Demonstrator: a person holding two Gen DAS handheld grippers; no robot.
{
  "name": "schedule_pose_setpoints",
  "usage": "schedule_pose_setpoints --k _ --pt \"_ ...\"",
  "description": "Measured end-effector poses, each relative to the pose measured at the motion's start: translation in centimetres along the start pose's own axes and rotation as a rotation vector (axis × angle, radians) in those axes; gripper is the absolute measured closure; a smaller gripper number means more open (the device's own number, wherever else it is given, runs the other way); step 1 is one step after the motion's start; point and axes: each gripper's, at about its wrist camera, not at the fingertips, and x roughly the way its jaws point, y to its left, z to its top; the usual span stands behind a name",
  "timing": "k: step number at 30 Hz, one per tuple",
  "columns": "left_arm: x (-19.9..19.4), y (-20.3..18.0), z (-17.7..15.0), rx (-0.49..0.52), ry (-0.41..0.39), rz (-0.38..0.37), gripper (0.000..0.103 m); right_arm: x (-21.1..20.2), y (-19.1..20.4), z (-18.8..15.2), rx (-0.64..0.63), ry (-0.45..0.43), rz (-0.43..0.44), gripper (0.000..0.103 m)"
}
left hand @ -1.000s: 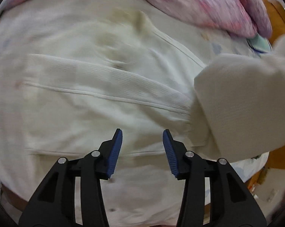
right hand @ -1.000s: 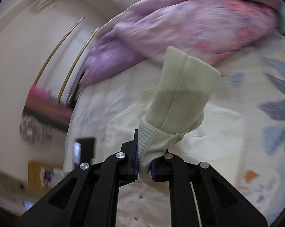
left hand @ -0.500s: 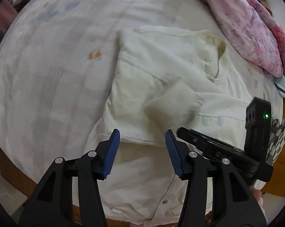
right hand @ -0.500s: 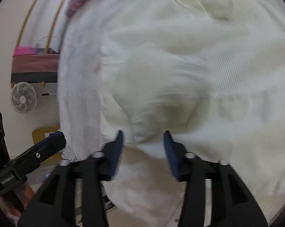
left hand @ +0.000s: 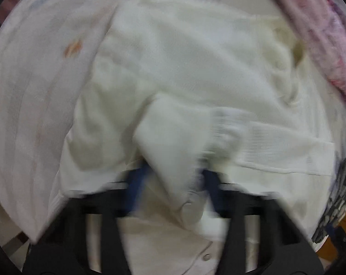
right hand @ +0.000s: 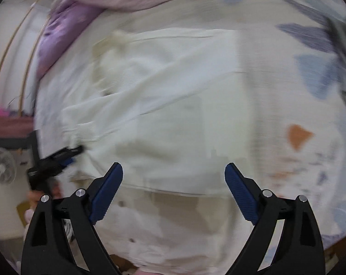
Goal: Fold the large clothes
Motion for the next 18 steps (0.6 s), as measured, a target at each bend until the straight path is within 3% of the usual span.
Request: schedule_pose_setpoints --k 3,5,8,10,12,14,15,16,18 --pt "-2.7 -1.9 0.1 0.052 -0.057 0.12 0.088 -0.9 -2.6 -0.1 0.044 -0.022 -0.024 0.016" --pt "-5.0 -2.5 0.0 0.066 -0.115 0.158 0.088 -1.1 -3.8 -0.1 0.042 -0.018 -0.039 0.02" --pt "-7.4 -1.3 0.4 0.039 -0.161 0.208 0.087 -0.1 -3.6 0.2 0.001 -0.016 -0.006 0.044" --pt "-6.6 -0.2 0.7 0.011 -0.132 0.202 0.087 1.4 -2.6 0.5 -0.047 -0.014 0.022 0.082" --pt "-4.0 1.0 0.8 0.0 -0.092 0.233 0.087 4.2 -0.9 0.9 -0.139 0.033 0.037 0.092" --pt "-1.8 1.6 0.7 -0.001 -0.08 0.25 0.086 8.4 -1.1 1.2 -0.145 0.125 -0.055 0.102" --pt "-0.4 1.7 0.7 -0.008 -0.054 0.259 0.084 9.4 -1.7 1.3 -0.112 0.133 -0.064 0.103" --pt "0.3 1.8 0.7 -0.008 -0.03 0.28 0.078 10.1 -3.0 1.7 -0.019 0.143 -0.018 0.103" --pt "0.0 1.5 0.4 0.021 -0.007 0.329 0.068 9.1 -3.6 2.3 0.065 0.171 0.006 0.103"
